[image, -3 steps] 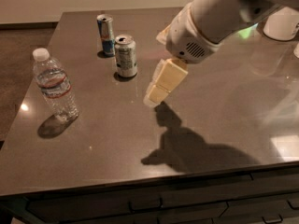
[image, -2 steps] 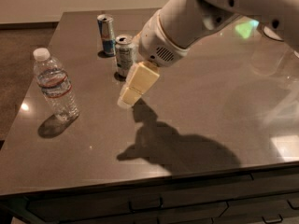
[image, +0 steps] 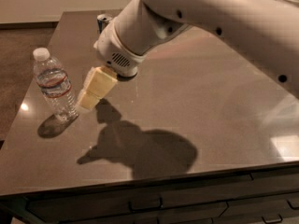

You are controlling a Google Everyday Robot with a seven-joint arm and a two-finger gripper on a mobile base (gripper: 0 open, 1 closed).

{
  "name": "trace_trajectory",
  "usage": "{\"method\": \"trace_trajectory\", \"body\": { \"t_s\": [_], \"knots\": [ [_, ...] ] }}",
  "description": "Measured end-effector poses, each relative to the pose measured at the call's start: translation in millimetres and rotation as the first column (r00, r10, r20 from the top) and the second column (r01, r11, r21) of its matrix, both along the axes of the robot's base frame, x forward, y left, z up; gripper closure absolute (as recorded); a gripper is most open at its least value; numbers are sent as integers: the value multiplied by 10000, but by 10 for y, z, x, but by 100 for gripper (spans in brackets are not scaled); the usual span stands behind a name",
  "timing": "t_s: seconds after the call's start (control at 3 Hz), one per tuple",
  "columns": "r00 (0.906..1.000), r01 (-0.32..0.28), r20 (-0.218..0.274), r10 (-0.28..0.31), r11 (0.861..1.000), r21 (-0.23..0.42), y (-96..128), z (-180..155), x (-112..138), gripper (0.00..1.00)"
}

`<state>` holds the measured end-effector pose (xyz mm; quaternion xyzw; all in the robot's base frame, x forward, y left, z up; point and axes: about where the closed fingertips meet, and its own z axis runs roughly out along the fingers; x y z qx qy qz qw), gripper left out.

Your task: Knock water bottle over

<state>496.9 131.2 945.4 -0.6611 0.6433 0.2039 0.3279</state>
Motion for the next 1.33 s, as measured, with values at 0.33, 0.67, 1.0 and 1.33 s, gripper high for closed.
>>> {"method": "trace_trajectory", "body": {
  "t_s": [0.33,0.67,1.0,1.33],
  "knots": [
    [9995,-321,66,319,9991,292,349,10,-111,0],
    [9990,-433,138,426,9977,528,639,-23,-141,0],
    [9993,-370,84,365,9970,673,824,-55,-107,0],
    [9995,-245,-152,259,9962,837,897,-90,-39,18]
  ]
}}
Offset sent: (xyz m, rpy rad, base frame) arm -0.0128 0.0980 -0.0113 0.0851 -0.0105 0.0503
